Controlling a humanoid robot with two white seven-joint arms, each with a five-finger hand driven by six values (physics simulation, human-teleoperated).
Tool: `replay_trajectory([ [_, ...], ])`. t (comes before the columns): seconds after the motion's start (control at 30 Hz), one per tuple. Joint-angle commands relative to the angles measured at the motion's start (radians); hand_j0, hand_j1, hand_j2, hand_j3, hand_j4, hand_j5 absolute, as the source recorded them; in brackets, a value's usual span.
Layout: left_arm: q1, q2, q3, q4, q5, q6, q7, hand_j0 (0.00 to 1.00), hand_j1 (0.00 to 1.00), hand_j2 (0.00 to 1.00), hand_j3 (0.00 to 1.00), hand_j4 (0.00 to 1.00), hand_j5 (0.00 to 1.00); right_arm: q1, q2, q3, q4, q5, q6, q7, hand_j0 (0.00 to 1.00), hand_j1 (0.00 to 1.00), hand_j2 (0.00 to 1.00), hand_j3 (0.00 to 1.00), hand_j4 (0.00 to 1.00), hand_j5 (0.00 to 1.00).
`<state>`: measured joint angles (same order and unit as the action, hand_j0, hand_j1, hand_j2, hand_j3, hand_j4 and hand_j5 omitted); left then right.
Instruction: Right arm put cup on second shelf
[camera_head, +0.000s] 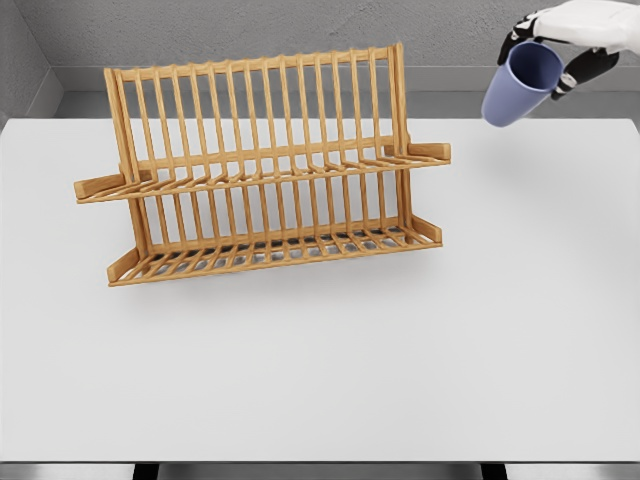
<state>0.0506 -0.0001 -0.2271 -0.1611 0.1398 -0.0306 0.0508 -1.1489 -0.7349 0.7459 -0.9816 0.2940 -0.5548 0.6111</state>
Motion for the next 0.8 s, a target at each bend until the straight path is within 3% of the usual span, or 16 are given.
replay_trajectory([
  [0.0, 0.000, 0.000, 0.000, 0.000, 0.000, 0.000, 0.000, 1.00, 1.00, 1.00, 1.00, 1.00, 1.00, -0.002, 0.000, -0.002, -0.029, -0.006, 0.004, 0.000, 0.57, 0.57, 0.57, 0.57, 0.57, 0.57],
  [0.77, 0.000, 0.000, 0.000, 0.000, 0.000, 0.000, 0.000, 1.00, 1.00, 1.00, 1.00, 1.00, 1.00, 0.012, -0.018, 0.003, -0.419, -0.007, -0.005, 0.000, 0.58, 0.58, 0.58, 0.58, 0.58, 0.58],
])
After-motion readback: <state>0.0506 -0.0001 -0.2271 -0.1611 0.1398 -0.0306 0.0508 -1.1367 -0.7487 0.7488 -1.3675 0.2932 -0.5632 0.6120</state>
